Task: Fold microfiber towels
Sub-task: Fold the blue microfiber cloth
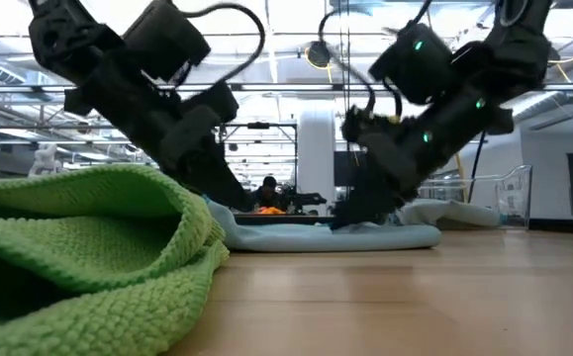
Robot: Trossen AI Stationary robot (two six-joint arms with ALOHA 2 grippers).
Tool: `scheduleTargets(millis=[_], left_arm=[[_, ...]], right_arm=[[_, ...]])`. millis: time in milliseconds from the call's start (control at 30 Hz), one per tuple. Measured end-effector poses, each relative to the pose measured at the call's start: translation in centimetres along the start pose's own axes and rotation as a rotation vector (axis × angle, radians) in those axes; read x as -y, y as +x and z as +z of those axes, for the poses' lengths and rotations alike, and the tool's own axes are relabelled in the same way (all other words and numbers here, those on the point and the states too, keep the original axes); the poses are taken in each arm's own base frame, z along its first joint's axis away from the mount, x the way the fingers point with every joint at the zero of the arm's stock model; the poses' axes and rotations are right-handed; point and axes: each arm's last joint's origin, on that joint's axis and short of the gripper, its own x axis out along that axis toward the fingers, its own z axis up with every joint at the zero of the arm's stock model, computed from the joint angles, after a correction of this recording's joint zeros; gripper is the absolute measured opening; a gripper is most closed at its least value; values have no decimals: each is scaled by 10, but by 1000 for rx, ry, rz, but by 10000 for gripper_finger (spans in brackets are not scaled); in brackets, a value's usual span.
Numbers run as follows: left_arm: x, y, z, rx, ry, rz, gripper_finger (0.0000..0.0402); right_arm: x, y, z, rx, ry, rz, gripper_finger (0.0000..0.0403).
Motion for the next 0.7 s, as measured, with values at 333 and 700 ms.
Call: scheduleTargets(millis=[333, 700], left_arm=[[-16, 19, -8, 14, 64, 155, 93], [-22, -6, 45, 249, 155, 89, 93]], right_arm=[[-3, -2, -12, -144, 98, -63, 6], [-22, -24, -22, -229, 225, -89, 1]])
